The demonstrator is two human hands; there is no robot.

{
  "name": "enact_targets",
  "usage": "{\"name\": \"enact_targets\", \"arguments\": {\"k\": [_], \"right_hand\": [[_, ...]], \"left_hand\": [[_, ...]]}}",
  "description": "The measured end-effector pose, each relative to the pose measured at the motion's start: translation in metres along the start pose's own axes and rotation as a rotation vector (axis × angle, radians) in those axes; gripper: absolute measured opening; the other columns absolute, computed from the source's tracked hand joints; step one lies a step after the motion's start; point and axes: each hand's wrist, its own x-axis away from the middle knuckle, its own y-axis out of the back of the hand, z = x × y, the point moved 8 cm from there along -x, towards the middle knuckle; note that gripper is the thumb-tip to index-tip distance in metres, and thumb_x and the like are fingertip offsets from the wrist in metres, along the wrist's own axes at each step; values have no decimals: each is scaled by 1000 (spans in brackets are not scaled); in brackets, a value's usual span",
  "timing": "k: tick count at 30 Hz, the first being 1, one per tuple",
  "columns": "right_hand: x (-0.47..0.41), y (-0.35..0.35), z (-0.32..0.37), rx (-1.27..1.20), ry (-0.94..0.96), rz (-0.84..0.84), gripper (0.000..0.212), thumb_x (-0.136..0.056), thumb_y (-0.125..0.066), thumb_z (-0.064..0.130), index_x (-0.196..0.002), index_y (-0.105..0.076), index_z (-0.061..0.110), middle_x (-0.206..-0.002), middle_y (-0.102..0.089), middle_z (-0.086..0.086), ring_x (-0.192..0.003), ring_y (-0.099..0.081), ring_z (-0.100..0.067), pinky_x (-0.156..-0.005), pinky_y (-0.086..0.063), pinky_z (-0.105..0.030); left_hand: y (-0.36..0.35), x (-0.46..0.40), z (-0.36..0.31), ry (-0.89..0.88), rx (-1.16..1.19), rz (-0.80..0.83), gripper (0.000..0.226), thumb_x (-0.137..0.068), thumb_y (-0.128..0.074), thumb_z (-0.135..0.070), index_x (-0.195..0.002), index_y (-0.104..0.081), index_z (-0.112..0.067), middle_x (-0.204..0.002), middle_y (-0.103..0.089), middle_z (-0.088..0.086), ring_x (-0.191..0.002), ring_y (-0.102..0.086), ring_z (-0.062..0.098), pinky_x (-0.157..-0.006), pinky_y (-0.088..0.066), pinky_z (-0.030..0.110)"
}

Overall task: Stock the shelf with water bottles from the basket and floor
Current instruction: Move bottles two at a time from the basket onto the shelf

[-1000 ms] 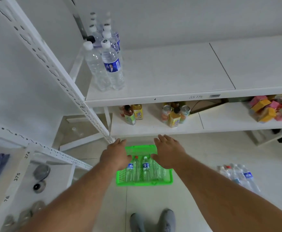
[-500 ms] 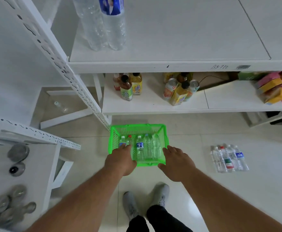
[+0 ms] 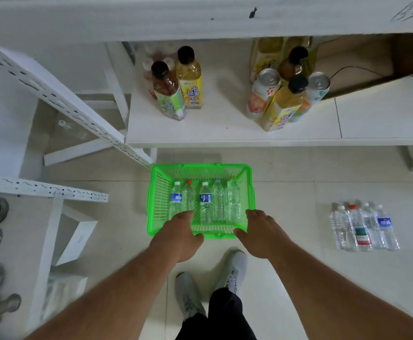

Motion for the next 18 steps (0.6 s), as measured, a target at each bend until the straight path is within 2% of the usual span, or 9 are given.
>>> {"name": "enact_targets", "arguments": {"k": [6, 9, 12, 14, 18], "right_hand": [[-73, -32, -18, -68, -46, 32, 65, -98, -50, 49, -147, -35, 8, -146, -42, -16, -132, -44, -35, -105, -40, -38], [-107, -49, -20, -87, -44, 31, 65, -98, -51, 47, -146, -36, 6, -145, -44, -18, -131, -46, -36, -104, -41, -37], [-139, -69, -25, -105, -54, 37, 65, -98, -51, 47, -144, -35, 4, -143, -44, -21, -129, -47, -38, -102, -42, -38], [-160, -83, -29, -115, -74, 52, 67, -99, -50, 46, -147, -32, 3, -145, -41, -21, -131, -46, -38, -103, -41, -39], [-204, -107, -35, -102, -93, 39, 66, -98, -51, 45, -143, -34, 1, -143, -42, -23, -130, -46, -38, -103, -41, -38]], "left_hand": [[-37, -61, 20, 56, 93, 6, 74, -88, -61, -41, -151, -29, -22, -155, -36, 2, -137, -41, 22, -109, -38, 32], [-53, -92, 31, 110, 130, -13, 71, -87, -62, -39, -149, -34, -22, -150, -43, 4, -125, -54, 25, -98, -45, 30], [-72, -121, 42, 151, 147, -14, 72, -86, -63, -39, -149, -34, -20, -149, -44, 6, -129, -50, 25, -98, -41, 25], [-87, -140, 47, 165, 173, 5, 73, -86, -64, -38, -150, -32, -20, -151, -42, 6, -129, -51, 24, -92, -38, 20], [-113, -183, 56, 149, 218, 32, 75, -86, -66, -37, -150, -32, -20, -150, -44, 8, -106, -66, 22, -85, -46, 22]]}}
